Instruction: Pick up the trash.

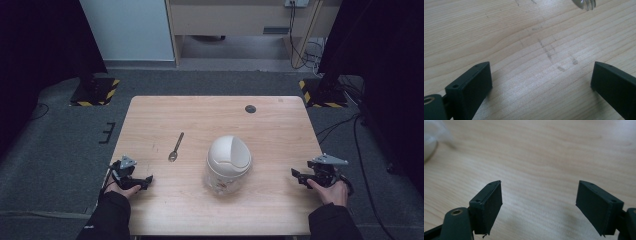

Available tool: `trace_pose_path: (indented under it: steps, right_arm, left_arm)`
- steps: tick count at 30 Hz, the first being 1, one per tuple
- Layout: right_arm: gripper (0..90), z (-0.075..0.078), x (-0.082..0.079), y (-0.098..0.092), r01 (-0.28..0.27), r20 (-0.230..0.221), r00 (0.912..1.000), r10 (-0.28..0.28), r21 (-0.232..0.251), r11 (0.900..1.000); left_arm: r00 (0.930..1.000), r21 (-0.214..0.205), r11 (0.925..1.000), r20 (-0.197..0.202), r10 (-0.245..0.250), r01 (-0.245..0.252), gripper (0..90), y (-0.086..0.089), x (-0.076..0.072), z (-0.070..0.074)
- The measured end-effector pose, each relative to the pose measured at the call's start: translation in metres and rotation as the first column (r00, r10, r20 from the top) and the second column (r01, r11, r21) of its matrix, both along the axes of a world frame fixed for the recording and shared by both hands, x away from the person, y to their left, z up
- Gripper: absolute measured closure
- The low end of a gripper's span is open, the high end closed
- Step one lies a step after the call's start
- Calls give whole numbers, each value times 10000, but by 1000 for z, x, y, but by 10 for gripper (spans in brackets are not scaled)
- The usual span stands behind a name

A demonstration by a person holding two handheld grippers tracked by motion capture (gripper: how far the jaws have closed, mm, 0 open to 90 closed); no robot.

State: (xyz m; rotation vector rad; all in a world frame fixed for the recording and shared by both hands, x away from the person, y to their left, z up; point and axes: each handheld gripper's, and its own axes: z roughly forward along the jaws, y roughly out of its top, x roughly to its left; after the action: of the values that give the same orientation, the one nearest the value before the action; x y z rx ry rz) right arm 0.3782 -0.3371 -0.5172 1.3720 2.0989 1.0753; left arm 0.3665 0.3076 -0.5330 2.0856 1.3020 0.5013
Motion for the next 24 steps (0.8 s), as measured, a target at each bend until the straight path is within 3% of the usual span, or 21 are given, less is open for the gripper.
trace_pose_path:
  steps: [5, 11, 15, 18, 24]
  right_arm:
    - [203, 14, -4, 1, 37, 645, 9979, -69, 484, 9988]
    - [208, 38, -5, 10, -93, 1657, 9862, -60, 914, 9958]
    - [205, 49, -5, 16, -275, 1996, 9799, 50, 1103, 9935]
    - [203, 61, -7, 23, -640, 2405, 9700, 355, 1116, 9917]
    - [198, 75, -9, 32, -904, 2760, 9597, 538, 1218, 9884]
  left_arm:
    - [9997, 66, 9999, -172, -146, 147, 63, -1, 0, 3]
    - [9992, 137, 9997, -367, -174, 179, 68, -1, 0, 4]
    - [9987, 31, 9999, -491, -109, 110, 80, 0, 0, 6]
    - [9984, -32, 9999, -556, -108, 107, 78, 0, 1, 7]
    - [9980, -15, 9999, -613, -122, 121, 79, 0, 0, 7]
